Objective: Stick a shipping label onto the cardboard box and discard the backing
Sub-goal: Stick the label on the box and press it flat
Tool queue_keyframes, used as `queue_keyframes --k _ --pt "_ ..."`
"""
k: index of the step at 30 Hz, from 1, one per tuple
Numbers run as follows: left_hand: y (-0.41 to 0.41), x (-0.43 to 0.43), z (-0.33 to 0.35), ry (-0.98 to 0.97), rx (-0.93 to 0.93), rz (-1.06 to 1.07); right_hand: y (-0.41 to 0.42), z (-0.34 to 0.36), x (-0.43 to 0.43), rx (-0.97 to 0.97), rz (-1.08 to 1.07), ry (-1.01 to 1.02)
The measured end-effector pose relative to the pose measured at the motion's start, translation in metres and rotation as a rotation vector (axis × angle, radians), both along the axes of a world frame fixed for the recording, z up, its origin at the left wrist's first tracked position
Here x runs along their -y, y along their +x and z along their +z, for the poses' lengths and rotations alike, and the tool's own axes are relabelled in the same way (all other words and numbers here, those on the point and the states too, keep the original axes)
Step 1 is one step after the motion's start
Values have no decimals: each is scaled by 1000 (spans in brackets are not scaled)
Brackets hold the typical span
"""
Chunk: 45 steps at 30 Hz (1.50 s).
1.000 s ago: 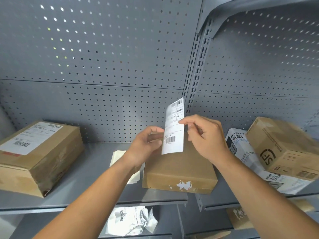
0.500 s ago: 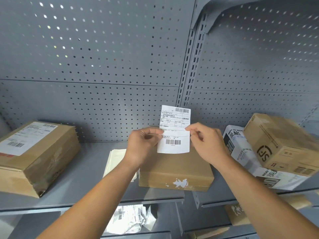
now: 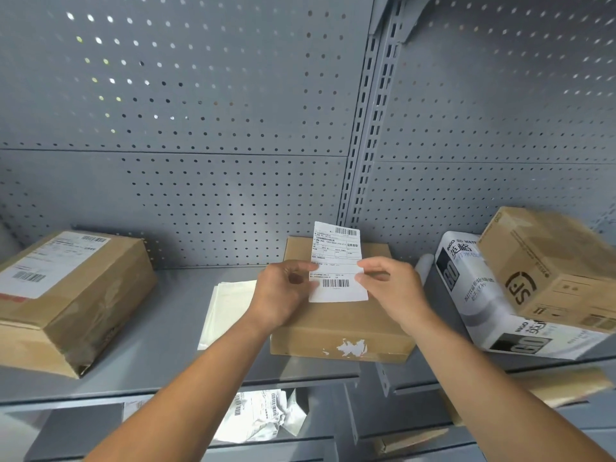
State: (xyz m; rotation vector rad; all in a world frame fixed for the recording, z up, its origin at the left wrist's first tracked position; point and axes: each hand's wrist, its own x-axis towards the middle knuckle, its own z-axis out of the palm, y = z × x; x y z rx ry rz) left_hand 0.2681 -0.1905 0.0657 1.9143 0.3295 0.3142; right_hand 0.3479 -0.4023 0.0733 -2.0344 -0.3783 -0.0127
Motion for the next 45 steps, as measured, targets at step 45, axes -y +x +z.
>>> queue_keyframes --k 45 --pt "1 2 -22 310 28 -50 -16 -20 5 62 -46 -116"
